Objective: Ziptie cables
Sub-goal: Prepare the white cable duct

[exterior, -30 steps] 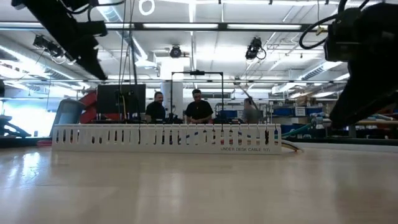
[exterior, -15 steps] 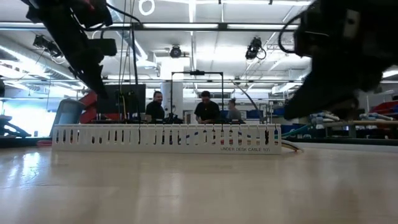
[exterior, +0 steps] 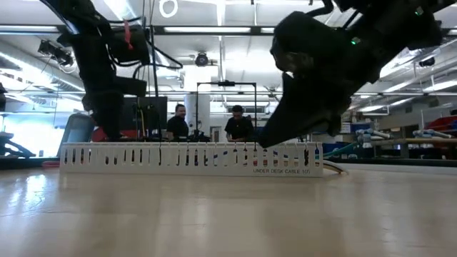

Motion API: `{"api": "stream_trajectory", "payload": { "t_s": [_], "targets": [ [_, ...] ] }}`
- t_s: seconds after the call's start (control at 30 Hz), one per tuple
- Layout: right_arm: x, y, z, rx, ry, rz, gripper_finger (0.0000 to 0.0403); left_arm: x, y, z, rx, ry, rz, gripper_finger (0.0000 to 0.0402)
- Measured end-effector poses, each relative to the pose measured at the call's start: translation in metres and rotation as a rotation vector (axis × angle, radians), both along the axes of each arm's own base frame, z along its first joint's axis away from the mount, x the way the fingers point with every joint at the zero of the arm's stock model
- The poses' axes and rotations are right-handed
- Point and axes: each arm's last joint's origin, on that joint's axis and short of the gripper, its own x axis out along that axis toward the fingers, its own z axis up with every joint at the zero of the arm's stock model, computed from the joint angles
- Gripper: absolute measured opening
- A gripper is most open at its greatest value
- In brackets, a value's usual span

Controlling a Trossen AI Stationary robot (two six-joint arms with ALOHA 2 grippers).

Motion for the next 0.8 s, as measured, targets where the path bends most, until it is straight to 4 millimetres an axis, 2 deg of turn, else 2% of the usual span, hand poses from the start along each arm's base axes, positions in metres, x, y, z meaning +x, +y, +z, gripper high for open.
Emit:
{"api": "stream_trajectory", "payload": {
  "t_s": [0.13, 0.37, 0.67, 0.8],
  "targets": [
    [0.001, -0.001, -0.008, 0.001, 0.078, -0.012, 0.0, 0.004, 0.0, -0.008, -0.03, 0.035, -0.01, 0.0001],
    [-0.007, -0.017, -0.018, 0.027, 0.227, -0.119, 0.0, 0.007, -0.006, -0.021, -0.126, 0.102, -0.013, 0.0001],
    [0.0, -0.061, -0.02, -0.055, 0.311, -0.151, 0.0, 0.01, -0.034, -0.022, -0.248, 0.099, -0.025, 0.0],
    [0.001, -0.078, -0.014, -0.116, 0.327, -0.144, 0.0, 0.012, -0.046, -0.022, -0.292, 0.091, -0.006, 0.0]
  ]
}}
